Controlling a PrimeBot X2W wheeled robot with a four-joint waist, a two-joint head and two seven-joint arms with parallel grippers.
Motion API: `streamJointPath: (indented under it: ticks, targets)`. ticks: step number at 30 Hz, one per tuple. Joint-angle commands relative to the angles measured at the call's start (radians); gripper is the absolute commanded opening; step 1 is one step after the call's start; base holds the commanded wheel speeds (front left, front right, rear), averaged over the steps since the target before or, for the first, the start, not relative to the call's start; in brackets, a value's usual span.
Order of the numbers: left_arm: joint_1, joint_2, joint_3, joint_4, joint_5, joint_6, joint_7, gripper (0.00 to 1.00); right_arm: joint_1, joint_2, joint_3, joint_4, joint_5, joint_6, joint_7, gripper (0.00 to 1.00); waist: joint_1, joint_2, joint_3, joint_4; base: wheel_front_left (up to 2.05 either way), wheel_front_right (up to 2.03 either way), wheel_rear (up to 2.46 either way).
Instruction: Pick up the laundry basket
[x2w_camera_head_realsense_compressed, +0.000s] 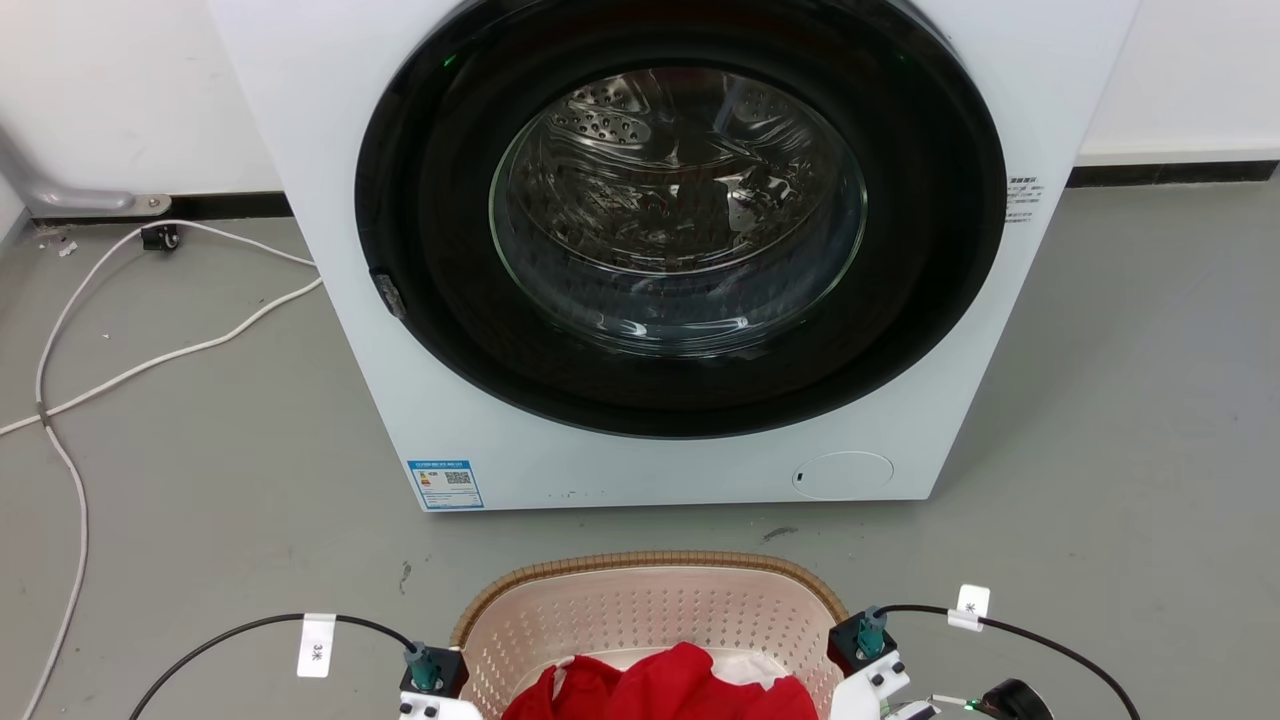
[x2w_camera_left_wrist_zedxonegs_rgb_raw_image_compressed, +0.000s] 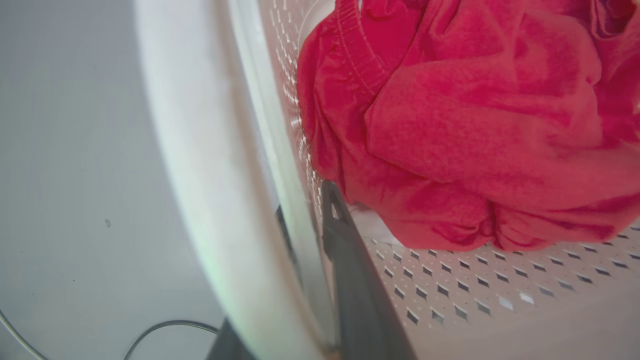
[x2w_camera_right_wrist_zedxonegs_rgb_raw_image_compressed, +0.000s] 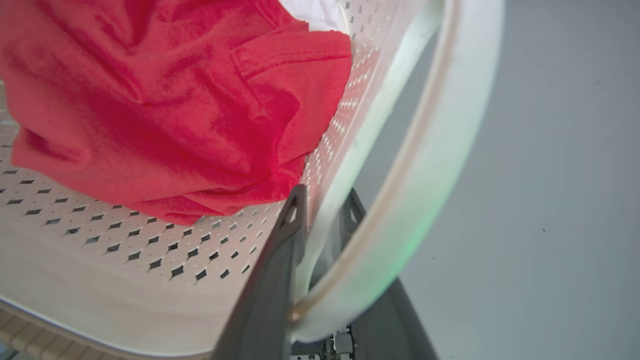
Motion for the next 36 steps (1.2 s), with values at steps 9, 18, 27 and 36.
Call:
streamJointPath:
  ticks: [9, 18, 27, 36]
  targets:
    - [-0.023, 0.002, -0.015, 0.002, -0.011, -0.001, -0.022, 0.00, -0.013, 0.004, 0.020, 0.006, 0.008, 0.003, -0.009, 0.00, -0.0001, -0.0001, -0.002, 0.003, 0.00, 0.00, 0.00]
    - [-0.026, 0.001, -0.030, 0.005, -0.024, -0.001, -0.030, 0.00, -0.016, 0.003, 0.032, 0.008, 0.022, 0.003, -0.014, 0.00, -0.0001, -0.0001, 0.002, 0.003, 0.00, 0.00, 0.00]
    - [-0.028, -0.001, -0.042, 0.007, -0.034, -0.001, -0.033, 0.00, -0.015, 0.004, 0.041, 0.010, 0.032, 0.003, -0.019, 0.00, -0.0001, -0.0001, 0.003, 0.005, 0.00, 0.00, 0.00]
    - [-0.028, -0.004, -0.050, 0.008, -0.043, -0.001, -0.040, 0.00, -0.018, 0.004, 0.048, 0.011, 0.041, 0.003, -0.022, 0.00, -0.0001, -0.0001, 0.005, 0.007, 0.00, 0.00, 0.00]
